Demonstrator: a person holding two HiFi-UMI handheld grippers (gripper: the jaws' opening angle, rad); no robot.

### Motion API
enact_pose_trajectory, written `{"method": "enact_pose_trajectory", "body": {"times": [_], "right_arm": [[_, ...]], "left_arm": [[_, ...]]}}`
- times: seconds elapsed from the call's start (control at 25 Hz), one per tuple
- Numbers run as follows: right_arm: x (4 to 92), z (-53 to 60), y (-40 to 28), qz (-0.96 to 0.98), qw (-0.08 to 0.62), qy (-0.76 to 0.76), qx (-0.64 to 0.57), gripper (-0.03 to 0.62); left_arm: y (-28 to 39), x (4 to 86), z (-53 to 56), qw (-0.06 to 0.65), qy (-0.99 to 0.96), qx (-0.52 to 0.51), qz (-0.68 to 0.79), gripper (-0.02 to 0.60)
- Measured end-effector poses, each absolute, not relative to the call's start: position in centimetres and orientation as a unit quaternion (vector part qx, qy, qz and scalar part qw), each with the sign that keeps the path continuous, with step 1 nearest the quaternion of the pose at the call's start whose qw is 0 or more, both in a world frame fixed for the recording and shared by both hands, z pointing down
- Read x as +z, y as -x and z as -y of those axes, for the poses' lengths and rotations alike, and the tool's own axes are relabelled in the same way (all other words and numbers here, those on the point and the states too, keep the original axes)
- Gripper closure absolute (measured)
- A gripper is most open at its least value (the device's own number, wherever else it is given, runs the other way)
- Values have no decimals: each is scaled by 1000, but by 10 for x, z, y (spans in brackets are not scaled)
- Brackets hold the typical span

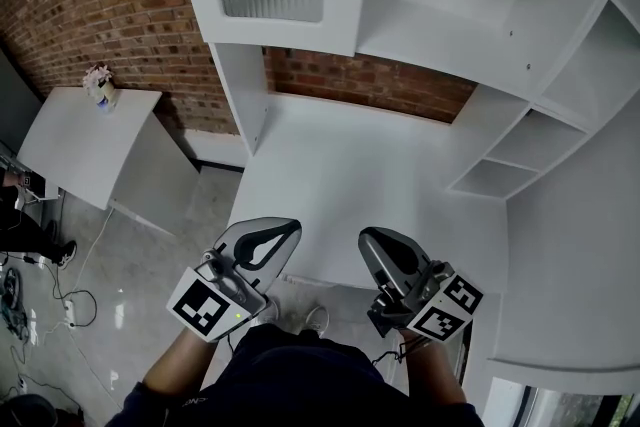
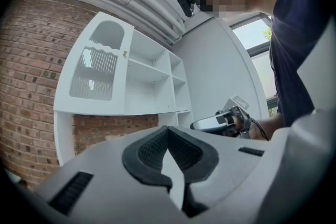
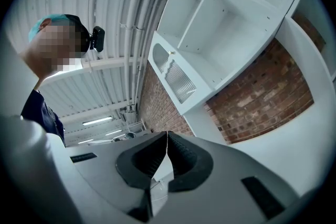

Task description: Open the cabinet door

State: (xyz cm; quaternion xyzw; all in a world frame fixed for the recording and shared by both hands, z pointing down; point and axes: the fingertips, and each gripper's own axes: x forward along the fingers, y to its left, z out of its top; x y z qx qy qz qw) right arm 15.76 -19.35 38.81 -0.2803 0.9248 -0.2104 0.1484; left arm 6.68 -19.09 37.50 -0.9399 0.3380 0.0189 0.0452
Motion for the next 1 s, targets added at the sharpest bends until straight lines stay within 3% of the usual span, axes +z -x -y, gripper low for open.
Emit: {"method": "enact_pose_trajectory", "body": {"times": [1.0], "right_arm": [[309, 278, -120, -919, 198, 319, -123, 568]], "left_arm": [[-41, 280, 305, 176, 944, 37, -277, 574]]}}
